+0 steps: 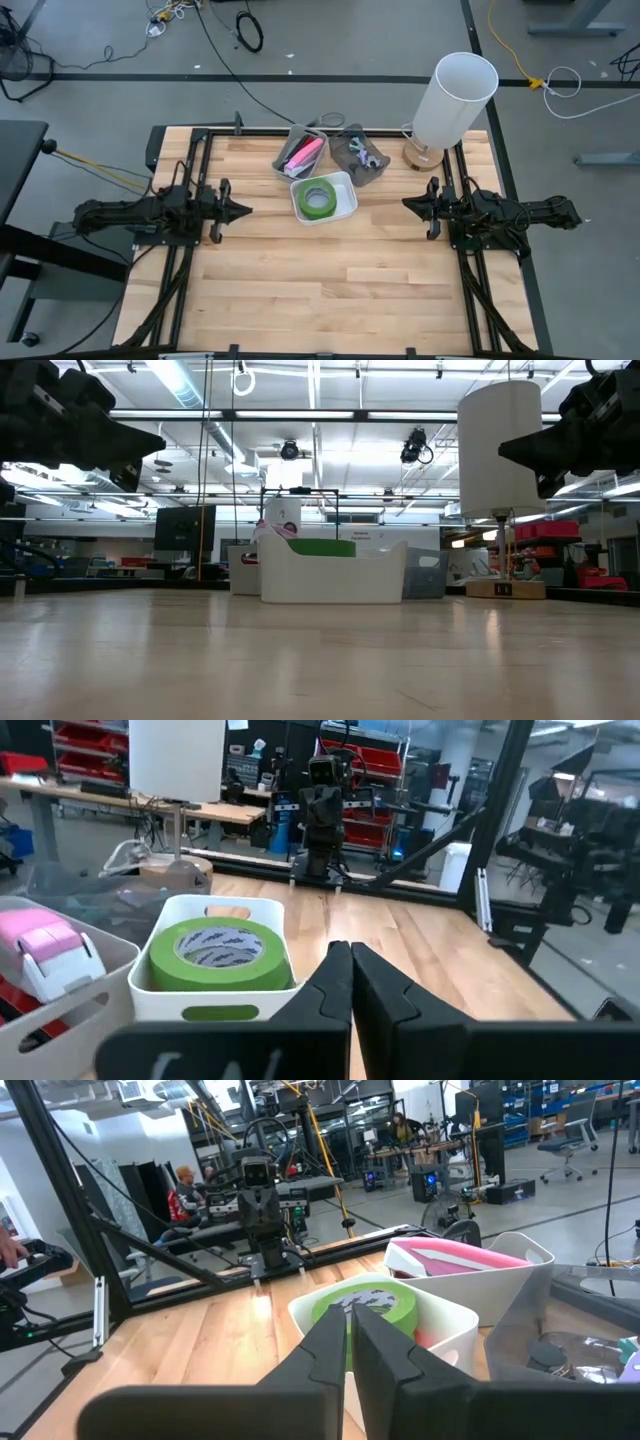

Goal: Pick and place Stapler, Stapler remover, tape
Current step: Return to Home Position

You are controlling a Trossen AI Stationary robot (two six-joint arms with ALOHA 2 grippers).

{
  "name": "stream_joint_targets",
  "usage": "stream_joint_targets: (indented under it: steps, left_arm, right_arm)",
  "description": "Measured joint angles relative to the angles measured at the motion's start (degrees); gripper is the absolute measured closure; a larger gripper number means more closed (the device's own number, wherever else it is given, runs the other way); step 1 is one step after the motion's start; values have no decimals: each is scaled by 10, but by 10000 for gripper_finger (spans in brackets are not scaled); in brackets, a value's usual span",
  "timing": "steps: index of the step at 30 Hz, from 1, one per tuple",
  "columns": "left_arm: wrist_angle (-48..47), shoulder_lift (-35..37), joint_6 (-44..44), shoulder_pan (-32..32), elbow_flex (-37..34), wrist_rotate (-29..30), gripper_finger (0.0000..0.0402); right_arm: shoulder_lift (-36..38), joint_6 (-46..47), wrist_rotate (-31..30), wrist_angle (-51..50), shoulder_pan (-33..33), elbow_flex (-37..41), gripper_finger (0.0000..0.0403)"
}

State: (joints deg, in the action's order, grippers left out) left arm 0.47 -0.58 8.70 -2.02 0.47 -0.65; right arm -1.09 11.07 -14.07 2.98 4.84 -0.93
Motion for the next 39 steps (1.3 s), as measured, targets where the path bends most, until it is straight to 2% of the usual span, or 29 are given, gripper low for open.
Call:
stream_joint_targets:
  steps: [15,39]
  left_arm:
    - [-1,-1,12,51,0,4,399]
    - [25,-2,11,53,-1,5,399]
  right_arm:
    - [0,0,0,0,0,0,380]
    - [0,0,0,0,0,0,380]
